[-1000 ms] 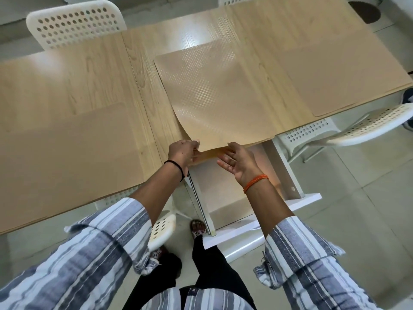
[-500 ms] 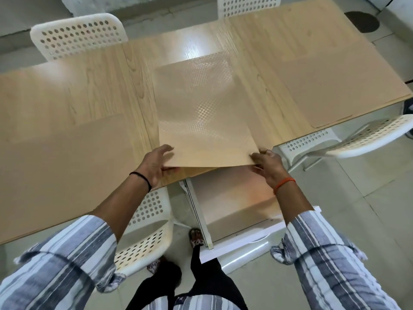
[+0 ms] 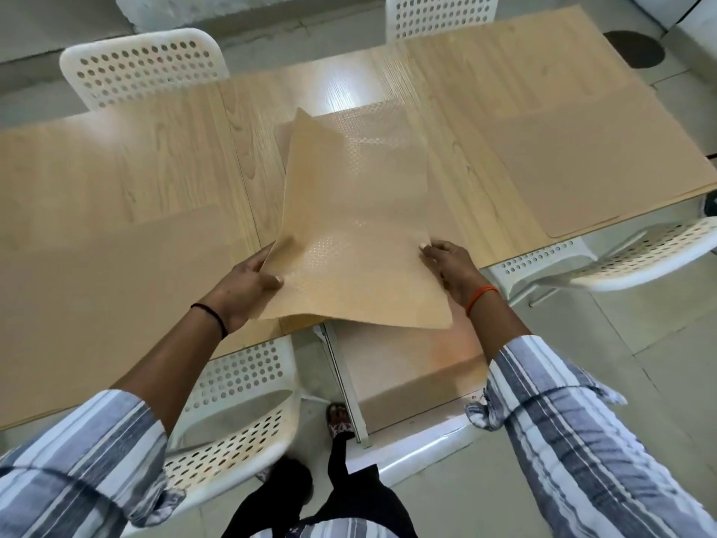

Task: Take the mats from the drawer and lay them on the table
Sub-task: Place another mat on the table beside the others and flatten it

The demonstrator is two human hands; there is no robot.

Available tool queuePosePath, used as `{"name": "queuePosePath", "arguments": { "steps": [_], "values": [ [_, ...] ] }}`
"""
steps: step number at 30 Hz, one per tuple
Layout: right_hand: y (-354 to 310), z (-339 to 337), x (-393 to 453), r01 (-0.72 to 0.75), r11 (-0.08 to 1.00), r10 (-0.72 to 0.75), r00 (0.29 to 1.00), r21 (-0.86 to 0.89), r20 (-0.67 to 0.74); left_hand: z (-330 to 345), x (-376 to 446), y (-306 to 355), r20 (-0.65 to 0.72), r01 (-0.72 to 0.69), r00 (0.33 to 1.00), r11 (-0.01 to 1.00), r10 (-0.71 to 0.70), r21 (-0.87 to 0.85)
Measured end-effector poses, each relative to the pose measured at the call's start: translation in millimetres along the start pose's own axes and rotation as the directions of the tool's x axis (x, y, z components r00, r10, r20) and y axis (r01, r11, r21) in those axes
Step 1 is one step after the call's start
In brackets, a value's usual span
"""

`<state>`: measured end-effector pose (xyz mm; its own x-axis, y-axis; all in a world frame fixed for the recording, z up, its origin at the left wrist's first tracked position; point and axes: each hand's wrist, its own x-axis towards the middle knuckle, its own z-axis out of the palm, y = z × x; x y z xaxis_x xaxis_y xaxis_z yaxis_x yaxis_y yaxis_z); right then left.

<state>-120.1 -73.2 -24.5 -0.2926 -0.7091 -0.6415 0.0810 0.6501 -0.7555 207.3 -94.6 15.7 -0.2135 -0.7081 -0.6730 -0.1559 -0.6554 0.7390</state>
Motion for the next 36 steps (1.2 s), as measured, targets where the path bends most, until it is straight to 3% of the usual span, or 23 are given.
{"name": "queuePosePath", "arguments": {
  "steps": [5, 10, 19, 28, 36],
  "values": [
    [-25, 18, -3, 0.217, 0.967, -0.221, 0.975, -0.132, -0.018, -19, -6, 1, 0.015, 0.033, 0.999, 0.999, -0.033, -0.031],
    [-39, 38, -22, 0.437, 0.878, -0.433, 0.899, -0.194, 0.067, -21, -12, 18, -0.184, -0.112, 0.978, 0.991, 0.096, -0.076],
    [-66, 109, -78, 0.544, 0.829, -0.538, 0.839, -0.13, 0.082, -84, -69, 20, -0.281, -0.359, 0.893, 0.933, 0.353, 0.032],
    [-42, 286, -180, 0.627, 0.778, -0.609, 0.77, -0.048, 0.188, -257, -179, -38, -0.382, -0.465, 0.784, 0.871, 0.49, 0.162],
    [1, 449, -272, 0.639, 0.769, -0.628, 0.758, -0.013, 0.176, -419, -268, -89, -0.425, -0.483, 0.754, 0.861, 0.501, 0.159]
  ]
}}
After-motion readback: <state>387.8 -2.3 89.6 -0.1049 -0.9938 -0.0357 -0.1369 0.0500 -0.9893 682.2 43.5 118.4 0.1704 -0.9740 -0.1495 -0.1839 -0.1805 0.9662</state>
